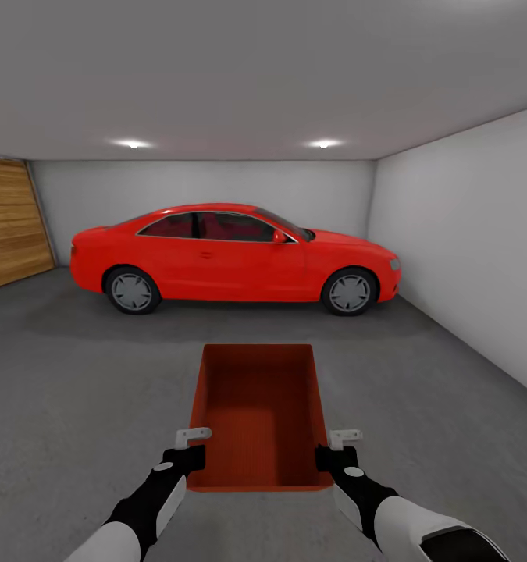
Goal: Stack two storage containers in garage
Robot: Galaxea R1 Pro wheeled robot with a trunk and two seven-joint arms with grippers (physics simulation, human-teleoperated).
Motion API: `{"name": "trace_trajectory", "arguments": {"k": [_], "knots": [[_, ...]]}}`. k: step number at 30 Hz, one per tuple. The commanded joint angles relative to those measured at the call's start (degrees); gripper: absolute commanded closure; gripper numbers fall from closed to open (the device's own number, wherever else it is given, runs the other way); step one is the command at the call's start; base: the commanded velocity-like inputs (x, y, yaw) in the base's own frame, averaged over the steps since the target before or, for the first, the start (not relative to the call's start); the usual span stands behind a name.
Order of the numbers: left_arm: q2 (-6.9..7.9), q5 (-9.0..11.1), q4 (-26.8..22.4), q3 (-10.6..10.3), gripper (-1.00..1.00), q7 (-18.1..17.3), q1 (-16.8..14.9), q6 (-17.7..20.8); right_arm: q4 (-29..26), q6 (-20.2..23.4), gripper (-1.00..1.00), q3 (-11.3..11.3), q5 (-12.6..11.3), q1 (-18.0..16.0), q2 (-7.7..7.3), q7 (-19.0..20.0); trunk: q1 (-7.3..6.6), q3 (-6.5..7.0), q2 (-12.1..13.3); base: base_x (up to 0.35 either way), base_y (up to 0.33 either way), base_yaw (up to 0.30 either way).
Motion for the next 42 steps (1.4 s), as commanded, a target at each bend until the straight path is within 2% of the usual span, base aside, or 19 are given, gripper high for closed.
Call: {"name": "trace_trajectory", "arguments": {"k": [1, 34, 42], "knots": [[-0.06, 2.0, 0.0, 1.2, 1.0, 0.4, 0.0, 0.4, -0.2, -0.9, 1.0, -1.6, -0.1, 0.0, 0.23, 0.0, 0.05, -0.01, 0.0, 0.321, 0.0, 0.0], [-0.04, 2.0, 0.0, 1.2, 1.0, 0.4, 0.0, 0.3, -0.1, -0.9, 1.0, -1.7, -0.1, 0.0, 0.23, 0.0, 0.05, -0.01, 0.0, 0.321, 0.0, -0.001], [-0.04, 2.0, 0.0, 1.2, 1.0, 0.4, 0.0, 0.3, -0.1, -0.9, 1.0, -1.7, -0.2, 0.0, 0.31, 0.0, 0.05, -0.01, 0.0, 0.321, 0.0, -0.202]]}}
